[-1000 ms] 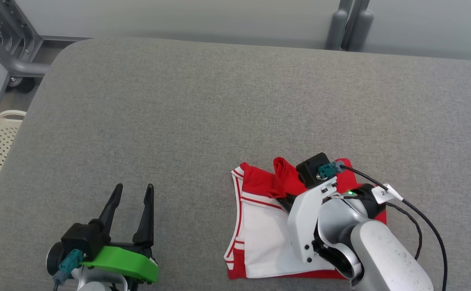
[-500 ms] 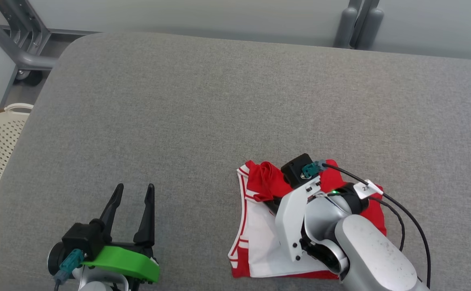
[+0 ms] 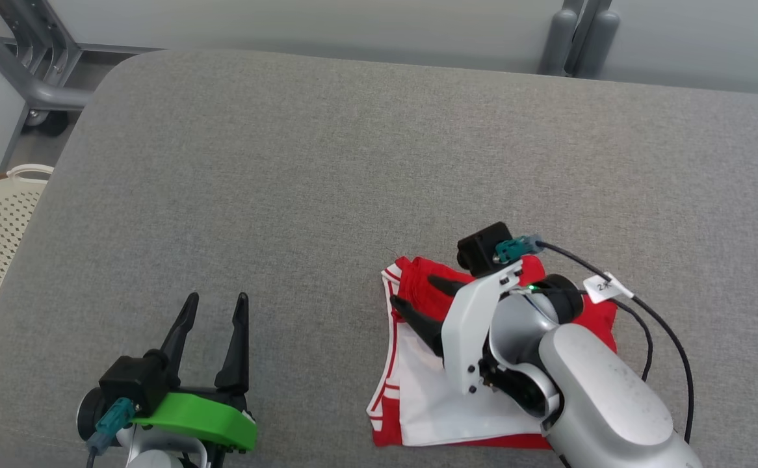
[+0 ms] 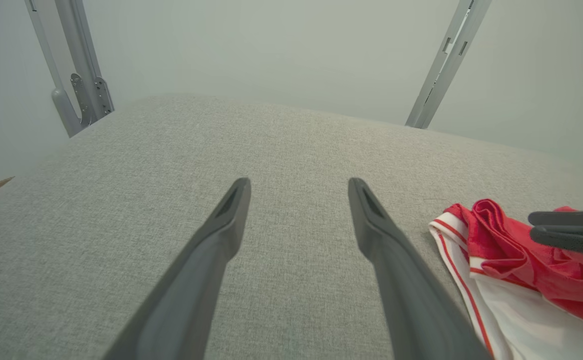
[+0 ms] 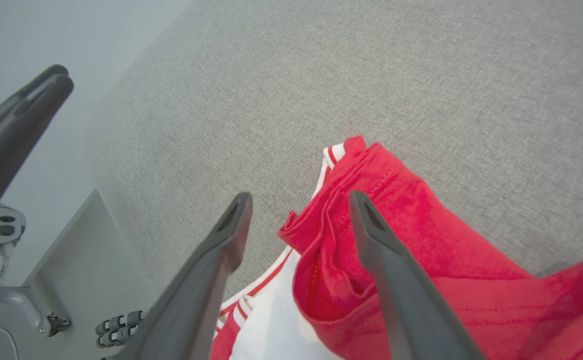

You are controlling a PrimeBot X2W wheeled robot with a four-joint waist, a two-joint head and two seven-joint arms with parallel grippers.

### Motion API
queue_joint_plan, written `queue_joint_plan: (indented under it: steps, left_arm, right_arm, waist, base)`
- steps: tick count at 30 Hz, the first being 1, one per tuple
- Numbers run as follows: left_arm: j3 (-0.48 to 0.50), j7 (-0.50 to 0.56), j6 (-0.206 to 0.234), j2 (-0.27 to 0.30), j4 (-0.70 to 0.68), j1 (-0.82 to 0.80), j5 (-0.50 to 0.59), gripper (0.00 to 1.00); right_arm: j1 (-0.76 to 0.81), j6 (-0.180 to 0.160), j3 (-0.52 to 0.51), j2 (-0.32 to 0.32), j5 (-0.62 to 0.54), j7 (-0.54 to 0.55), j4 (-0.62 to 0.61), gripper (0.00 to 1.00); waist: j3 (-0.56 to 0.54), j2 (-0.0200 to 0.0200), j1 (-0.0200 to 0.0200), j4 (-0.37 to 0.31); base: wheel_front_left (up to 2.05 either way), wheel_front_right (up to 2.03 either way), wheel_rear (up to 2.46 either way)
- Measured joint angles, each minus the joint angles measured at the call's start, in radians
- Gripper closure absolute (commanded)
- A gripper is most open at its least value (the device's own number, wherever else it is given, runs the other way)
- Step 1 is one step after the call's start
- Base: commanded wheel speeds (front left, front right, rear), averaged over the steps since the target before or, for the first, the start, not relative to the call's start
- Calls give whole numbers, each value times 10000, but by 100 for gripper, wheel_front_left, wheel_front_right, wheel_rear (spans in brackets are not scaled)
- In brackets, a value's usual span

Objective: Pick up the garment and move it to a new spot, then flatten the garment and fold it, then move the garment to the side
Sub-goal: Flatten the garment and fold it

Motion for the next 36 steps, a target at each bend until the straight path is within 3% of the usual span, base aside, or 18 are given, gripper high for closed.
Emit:
queue_joint_plan:
  steps: [7,12,16,24,36]
  left_arm:
    - [134,0,-2,21,-31,41,4,0]
    - [107,0,-2,29,-54,62,15,0]
    - [86,0,-2,38,-86,81,15,0]
    - [-48,0,-2,46,-104,64,15,0]
    - [-234,0,0,21,-88,-63,-13,0]
  right_arm:
    - [-62,0,-1616,6,-1151,236,-650,0]
    - [653,0,-3273,-6,-2364,859,-1371,0]
    - [1129,0,-3994,-12,-2805,1275,-1925,0]
    - [1382,-2,-4052,-2,-2940,1526,-2196,0]
    - [1057,-2,-4259,-2,-2619,1450,-1064,0]
  waist:
    - [-97,0,0,-205]
    - [-187,0,0,-351]
    - [-185,0,0,-429]
    - [-4,1,0,-417]
    - [350,0,0,-143]
  base:
    - [0,0,0]
    - [0,0,0]
    - [0,0,0]
    - [0,0,0]
    - [0,0,0]
